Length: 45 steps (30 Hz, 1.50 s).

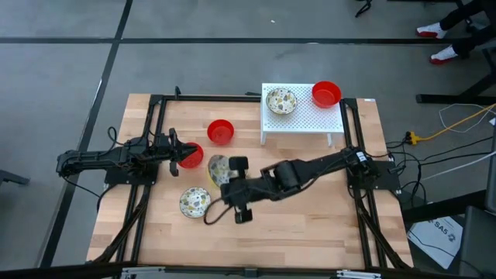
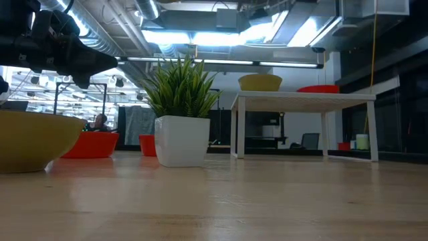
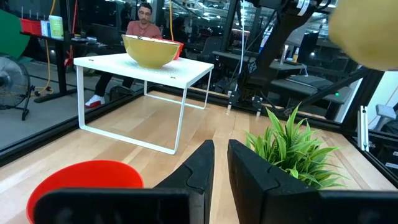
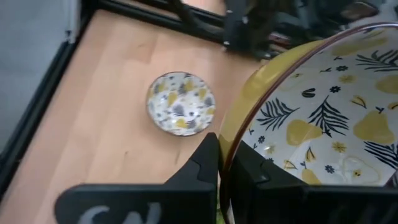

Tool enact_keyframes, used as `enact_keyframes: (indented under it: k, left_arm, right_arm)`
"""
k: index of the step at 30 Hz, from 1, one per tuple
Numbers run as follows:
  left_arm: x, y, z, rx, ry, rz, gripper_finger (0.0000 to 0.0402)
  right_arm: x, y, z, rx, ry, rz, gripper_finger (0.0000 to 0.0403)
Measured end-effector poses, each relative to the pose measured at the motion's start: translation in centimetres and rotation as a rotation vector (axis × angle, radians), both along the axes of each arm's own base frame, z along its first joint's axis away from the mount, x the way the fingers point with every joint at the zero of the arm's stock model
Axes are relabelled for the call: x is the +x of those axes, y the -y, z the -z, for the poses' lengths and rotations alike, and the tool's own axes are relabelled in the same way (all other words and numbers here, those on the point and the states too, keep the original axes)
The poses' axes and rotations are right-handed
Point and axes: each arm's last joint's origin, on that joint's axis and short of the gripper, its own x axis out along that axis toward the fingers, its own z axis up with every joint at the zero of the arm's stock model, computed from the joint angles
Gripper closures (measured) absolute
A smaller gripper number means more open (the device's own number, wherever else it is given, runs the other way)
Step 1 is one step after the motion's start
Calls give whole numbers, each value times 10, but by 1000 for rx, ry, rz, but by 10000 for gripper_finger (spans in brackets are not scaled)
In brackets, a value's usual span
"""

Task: Pick & Place Mini bowls
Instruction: Stack the right white bowl on the white bowl on the shelf

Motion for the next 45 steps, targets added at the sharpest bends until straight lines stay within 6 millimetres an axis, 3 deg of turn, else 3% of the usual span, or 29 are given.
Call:
enact_keyframes:
  k: [11,18,30,36,45]
  left_arm:
    - [0,0,0,0,0,0,358]
    - [0,0,0,0,0,0,359]
    - [0,0,0,0,0,0,360]
    - [0,0,0,0,0,0,360]
    - [0,0,0,0,0,0,359]
  right_arm:
    - [11,38,-6,-6,56,141,389]
    - [8,58,-15,-43,87,247,389]
    - [-11,106,-35,-137,61,393,389]
    - [-30,133,-48,-153,29,441,388]
    - [-51,163,-60,-190,-51,392,389]
